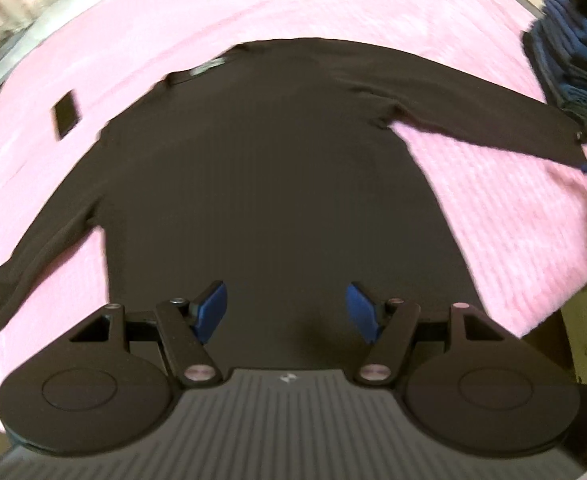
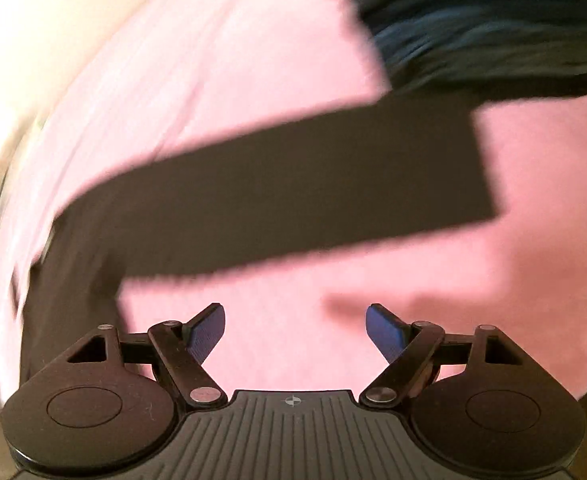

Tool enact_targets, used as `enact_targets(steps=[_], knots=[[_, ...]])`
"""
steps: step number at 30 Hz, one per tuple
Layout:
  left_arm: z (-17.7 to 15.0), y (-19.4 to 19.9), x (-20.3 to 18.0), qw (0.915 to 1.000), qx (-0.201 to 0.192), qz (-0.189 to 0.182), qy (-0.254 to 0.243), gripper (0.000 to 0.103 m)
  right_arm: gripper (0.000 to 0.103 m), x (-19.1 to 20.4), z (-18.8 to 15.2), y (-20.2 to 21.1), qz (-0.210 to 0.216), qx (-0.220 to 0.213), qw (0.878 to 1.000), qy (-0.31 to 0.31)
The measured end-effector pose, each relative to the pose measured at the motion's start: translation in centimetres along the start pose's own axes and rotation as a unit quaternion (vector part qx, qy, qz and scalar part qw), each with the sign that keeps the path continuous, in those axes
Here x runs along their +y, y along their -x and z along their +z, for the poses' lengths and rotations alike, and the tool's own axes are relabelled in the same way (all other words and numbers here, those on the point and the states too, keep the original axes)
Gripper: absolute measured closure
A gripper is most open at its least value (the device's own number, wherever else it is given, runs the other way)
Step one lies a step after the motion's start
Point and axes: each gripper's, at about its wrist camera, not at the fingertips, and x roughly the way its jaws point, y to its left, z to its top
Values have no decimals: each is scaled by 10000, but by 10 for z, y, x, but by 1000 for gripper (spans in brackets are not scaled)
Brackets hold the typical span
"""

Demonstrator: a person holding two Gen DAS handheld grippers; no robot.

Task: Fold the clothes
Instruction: 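Grasp a sweater sleeve with the right gripper and straighten it along the bed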

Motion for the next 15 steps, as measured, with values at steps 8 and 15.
enact_targets(steps=[8, 15], knots=[[-76, 22, 75, 9987, 11, 300, 416, 41, 22, 84, -96, 18, -45, 298, 9977, 607], [-159, 41, 146, 9982, -47, 438, 418, 40, 15, 127, -179, 45, -328, 95, 9979, 545]])
